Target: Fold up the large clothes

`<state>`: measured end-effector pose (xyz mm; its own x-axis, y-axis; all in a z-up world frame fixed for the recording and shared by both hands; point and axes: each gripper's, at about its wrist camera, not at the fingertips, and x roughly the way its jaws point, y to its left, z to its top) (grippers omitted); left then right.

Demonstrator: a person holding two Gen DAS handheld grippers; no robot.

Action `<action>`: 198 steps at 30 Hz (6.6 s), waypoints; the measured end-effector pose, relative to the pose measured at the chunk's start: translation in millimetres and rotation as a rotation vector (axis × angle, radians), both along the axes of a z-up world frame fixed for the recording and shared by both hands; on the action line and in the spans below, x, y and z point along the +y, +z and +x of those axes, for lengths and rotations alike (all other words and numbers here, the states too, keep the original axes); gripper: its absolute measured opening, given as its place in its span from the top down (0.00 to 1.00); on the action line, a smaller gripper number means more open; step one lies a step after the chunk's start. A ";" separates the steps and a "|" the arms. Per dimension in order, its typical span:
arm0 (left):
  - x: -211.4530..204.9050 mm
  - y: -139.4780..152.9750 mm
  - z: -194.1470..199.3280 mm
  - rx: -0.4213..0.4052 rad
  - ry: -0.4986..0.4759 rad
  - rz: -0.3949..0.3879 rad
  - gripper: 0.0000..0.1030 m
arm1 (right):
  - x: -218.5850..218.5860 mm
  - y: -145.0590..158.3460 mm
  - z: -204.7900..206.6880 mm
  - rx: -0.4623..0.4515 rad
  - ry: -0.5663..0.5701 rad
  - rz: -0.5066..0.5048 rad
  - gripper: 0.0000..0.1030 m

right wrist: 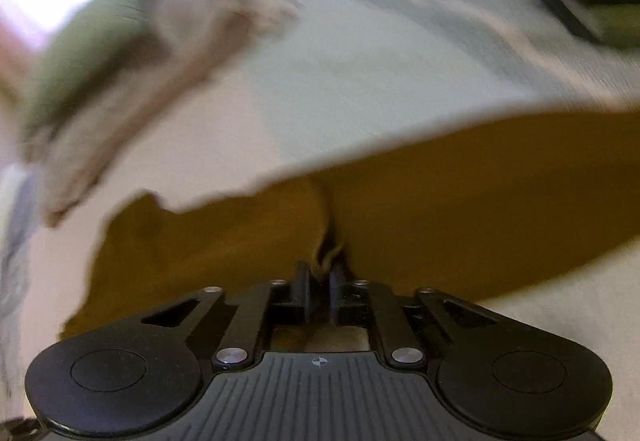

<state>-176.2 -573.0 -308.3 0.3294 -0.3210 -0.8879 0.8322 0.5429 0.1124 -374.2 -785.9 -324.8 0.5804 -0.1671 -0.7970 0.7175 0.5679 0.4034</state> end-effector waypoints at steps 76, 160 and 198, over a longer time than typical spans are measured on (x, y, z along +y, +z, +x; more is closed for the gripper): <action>27.3 22.8 85.3 0.157 -0.113 -0.209 0.71 | 182.4 73.5 82.0 0.099 0.482 -0.362 0.35; 43.5 -41.7 161.0 0.672 0.266 -0.363 0.78 | 120.2 39.8 91.5 0.217 0.518 -0.458 0.34; 94.5 -22.4 139.4 0.607 0.537 -0.401 0.75 | 156.1 45.7 103.9 0.133 0.627 -0.383 0.34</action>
